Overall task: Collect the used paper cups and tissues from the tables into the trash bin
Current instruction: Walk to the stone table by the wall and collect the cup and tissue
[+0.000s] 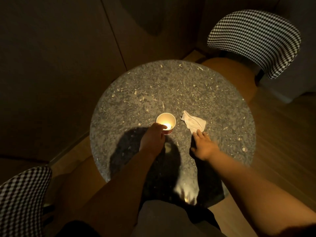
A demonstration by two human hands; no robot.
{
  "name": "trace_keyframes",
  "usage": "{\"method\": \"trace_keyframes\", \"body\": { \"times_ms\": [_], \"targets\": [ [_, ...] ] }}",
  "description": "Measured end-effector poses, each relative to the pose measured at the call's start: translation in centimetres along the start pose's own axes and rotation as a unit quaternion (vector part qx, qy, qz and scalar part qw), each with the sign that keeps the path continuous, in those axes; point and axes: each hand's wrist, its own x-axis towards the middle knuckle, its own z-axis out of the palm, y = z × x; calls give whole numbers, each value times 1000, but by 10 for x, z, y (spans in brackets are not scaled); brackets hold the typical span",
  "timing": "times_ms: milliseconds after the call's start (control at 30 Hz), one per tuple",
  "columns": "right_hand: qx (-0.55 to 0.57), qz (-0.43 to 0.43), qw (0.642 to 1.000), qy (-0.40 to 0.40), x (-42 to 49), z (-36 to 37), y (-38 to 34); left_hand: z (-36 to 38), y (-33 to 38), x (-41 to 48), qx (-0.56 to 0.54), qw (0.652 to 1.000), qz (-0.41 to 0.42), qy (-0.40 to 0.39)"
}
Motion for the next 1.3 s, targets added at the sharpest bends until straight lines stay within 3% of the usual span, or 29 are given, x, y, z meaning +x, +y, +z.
{"method": "trace_keyframes", "body": {
  "times_ms": [233,400,600,900,1133,1300],
  "targets": [
    [14,-18,990,138,-1,7,3,2,2,7,2,1000,25,9],
    [107,55,974,191,-2,5,9,-1,5,0,4,999,37,3],
    [156,102,970,154,5,12,13,-11,6,-7,11,998,60,16],
    [189,137,956,175,-17,44,11,-12,7,-20,31,995,95,6],
    [394,147,842,339,-64,24,10,-19,26,-24,0,982,178,65],
    [417,149,795,415,-150,12,23,-35,52,-46,-29,965,251,65]
  ]
}}
